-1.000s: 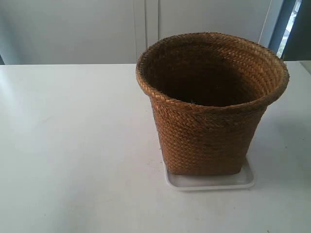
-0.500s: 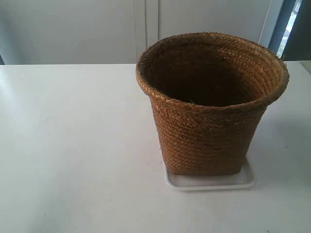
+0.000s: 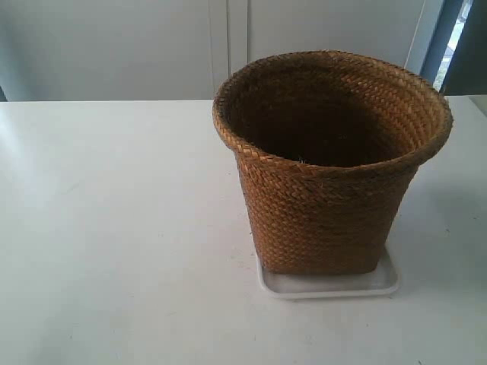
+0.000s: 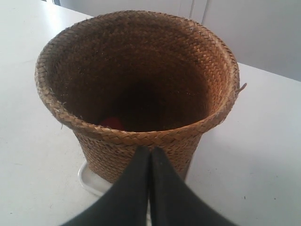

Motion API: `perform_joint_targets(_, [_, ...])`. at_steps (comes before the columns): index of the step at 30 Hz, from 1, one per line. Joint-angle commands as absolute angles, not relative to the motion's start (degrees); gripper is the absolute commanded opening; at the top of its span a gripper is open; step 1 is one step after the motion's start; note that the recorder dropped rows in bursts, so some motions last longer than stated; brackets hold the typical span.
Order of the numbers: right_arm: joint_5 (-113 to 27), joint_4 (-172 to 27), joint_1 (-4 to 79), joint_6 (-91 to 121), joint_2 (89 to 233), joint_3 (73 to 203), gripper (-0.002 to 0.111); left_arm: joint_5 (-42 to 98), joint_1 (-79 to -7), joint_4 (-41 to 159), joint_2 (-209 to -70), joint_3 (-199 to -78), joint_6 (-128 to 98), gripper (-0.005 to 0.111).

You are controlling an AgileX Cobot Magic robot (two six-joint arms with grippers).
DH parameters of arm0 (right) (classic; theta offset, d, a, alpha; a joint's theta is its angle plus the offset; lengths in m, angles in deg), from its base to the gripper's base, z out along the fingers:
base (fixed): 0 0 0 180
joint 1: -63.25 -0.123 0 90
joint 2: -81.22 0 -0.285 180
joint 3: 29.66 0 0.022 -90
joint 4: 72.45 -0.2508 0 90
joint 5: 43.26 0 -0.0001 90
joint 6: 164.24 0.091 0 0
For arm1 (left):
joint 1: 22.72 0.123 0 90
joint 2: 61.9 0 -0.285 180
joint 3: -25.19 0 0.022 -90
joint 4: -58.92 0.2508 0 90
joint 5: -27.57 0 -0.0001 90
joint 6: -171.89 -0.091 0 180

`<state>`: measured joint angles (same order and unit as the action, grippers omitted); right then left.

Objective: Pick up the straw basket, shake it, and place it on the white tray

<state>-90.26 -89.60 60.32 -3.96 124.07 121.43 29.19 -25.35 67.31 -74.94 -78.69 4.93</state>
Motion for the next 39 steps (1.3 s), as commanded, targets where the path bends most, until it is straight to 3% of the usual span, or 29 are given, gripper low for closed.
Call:
perform_joint_targets(1, [-90.1, -89.8, 60.4, -4.6, 123.8, 121.1, 0.0, 31.4, -25.1, 66.7, -71.7, -77.6, 4.9, 0.0])
perform_joint_targets(11, [-90.1, -89.8, 60.4, -4.6, 123.8, 121.1, 0.0, 42.6, -25.1, 66.7, -69.7, -77.6, 4.9, 0.0])
perform_joint_targets(39, [-90.1, -89.8, 60.4, -4.6, 123.8, 121.1, 0.0, 42.5, -25.1, 66.9, -69.7, -77.6, 4.7, 0.0])
